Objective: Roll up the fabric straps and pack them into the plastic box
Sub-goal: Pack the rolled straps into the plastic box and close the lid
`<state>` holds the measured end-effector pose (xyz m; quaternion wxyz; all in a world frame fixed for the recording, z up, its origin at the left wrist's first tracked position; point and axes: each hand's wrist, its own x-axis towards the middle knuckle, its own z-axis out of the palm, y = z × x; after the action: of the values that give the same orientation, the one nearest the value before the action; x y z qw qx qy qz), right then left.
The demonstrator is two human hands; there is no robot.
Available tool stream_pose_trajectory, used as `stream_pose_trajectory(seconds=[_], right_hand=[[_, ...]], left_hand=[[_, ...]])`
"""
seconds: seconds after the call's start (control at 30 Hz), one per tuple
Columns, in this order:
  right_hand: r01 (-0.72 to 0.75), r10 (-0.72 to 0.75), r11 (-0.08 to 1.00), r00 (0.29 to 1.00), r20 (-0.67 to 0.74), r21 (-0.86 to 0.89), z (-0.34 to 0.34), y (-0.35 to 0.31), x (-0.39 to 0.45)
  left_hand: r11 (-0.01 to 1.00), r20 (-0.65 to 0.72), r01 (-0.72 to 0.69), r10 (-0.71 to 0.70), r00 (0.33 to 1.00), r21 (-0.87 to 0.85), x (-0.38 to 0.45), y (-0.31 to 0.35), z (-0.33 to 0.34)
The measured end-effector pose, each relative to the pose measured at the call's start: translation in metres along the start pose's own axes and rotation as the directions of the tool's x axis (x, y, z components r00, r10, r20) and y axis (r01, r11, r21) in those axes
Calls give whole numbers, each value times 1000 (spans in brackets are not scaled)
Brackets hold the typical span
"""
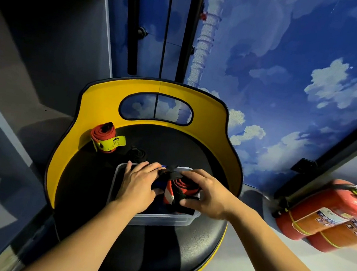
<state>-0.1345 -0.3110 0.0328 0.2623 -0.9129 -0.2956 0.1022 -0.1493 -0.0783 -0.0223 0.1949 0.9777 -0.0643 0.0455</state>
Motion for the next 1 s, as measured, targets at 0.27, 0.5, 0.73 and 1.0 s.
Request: stream_pose_trajectory(seconds=[0.27,0.5,0.73,1.0], right_hand=[[100,-103,980,995,-12,-173,-4,-1,1],[216,-227,937,974,-7,-276,9,0,1],[176,-185,970,982,-37,-169,18,5,-6],[154,-166,959,986,-30,-237,22,15,-5]], left_hand=[[999,-13,-32,32,999,-23,0,-4,0],[1000,-14,-17,17,1000,-4,1,-6,-1],[1000,-16,-18,18,1000,0,2,-7,-1],[999,-11,-16,15,1000,-34,2,-8,-1]])
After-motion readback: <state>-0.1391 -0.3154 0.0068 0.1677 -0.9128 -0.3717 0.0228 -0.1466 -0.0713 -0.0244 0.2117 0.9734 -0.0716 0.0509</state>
